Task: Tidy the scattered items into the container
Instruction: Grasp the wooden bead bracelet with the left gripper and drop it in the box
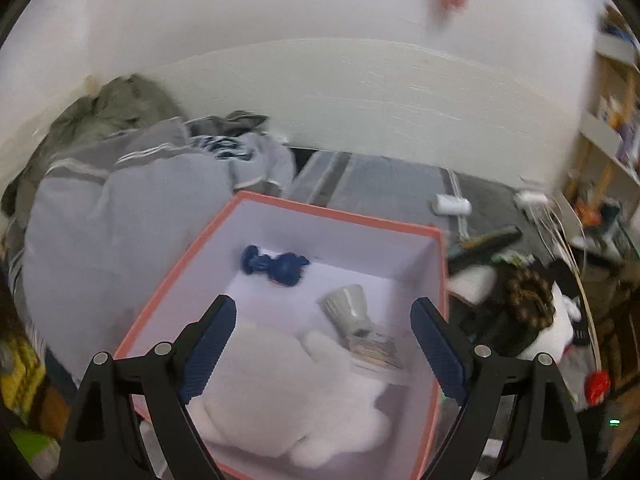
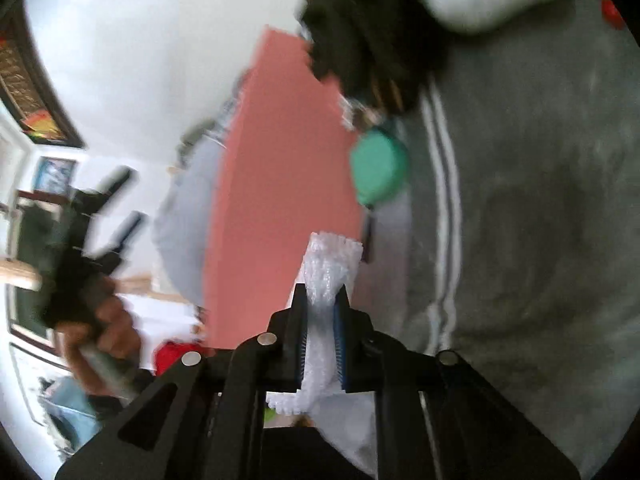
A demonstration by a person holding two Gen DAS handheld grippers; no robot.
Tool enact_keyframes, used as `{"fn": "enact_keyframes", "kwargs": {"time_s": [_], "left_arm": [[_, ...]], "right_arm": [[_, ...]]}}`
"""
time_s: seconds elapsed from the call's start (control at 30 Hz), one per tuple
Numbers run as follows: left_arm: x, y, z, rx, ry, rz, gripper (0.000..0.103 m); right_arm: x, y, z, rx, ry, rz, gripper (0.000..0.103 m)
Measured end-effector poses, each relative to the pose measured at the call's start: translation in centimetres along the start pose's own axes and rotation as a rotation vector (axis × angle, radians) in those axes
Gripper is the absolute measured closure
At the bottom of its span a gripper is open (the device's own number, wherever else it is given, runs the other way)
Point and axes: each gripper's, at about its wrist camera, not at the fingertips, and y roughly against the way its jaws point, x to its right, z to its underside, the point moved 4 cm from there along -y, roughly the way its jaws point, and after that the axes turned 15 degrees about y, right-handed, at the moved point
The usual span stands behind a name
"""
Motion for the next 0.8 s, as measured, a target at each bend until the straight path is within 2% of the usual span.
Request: {"fn": "enact_keyframes", "kwargs": {"time_s": [0.07,0.13,0.17,0.23,0.3,0.33,0.37,0.43,0.47,0.5,0.57,0.6,0.63,0.7,0.77,0.8], "left_arm": [[-2.0,0.9,-1.4,0.050,0.083,-0.033,0.014],[-4.6,2.1,-2.9,0.114,0.192,-0.073,0.014],[-5.7,2.7,-3.4,0.155,0.232,-0.121,0.014],[-6.9,3.4,-4.0,0.218,0.237,-0.193,0.014],[-7.0,3.2,-4.0,0.211,0.230,-0.187,0.014],[-6.9,2.9,-3.9,0.187,0.226,-0.166,0.014],[-6.8,2.8,-3.8,0.175,0.221,-0.153,0.014],[-5.7,2.4,-3.4,0.148,0.191,-0.124,0.014],[-4.4,2.3,-3.0,0.136,0.153,-0.095,0.014],[-2.1,2.1,-2.2,0.116,0.085,-0.042,0.014],[1.5,1.8,-0.7,0.070,-0.004,0.025,0.014],[4.1,1.6,0.7,0.029,-0.065,0.083,0.014],[6.9,1.3,2.2,-0.014,-0.128,0.138,0.014],[11.8,0.4,4.6,-0.068,-0.243,0.195,0.014],[15.2,-0.4,6.4,-0.091,-0.316,0.236,0.014],[16.9,-1.4,7.6,-0.120,-0.346,0.235,0.014]], "right_arm": [[-2.0,2.0,-1.4,0.068,-0.007,-0.080,0.092],[-5.3,3.0,-3.5,0.119,0.066,-0.109,0.092],[-7.4,3.0,-5.1,0.135,0.103,-0.129,0.092],[-10.9,1.4,-8.1,0.139,0.142,-0.120,0.083],[-13.6,-1.7,-10.5,0.050,0.214,-0.003,0.018],[-14.1,-2.6,-11.2,-0.001,0.244,0.060,0.009],[-14.3,-2.8,-11.6,-0.010,0.259,0.097,0.009],[-13.8,-1.4,-11.5,-0.005,0.262,0.052,0.009],[-13.0,0.2,-11.0,0.012,0.263,0.028,0.009],[-12.2,1.9,-9.0,0.031,0.266,0.033,0.009],[-7.9,5.3,-6.9,0.058,0.248,0.090,0.009],[-5.8,7.0,-5.5,0.064,0.221,0.117,0.009],[-3.5,8.6,-4.1,0.072,0.176,0.142,0.009],[1.3,10.6,-0.9,0.077,0.055,0.168,0.009],[6.1,10.7,2.8,0.002,-0.159,0.199,0.009],[7.3,10.4,4.1,-0.027,-0.231,0.166,0.009]]}}
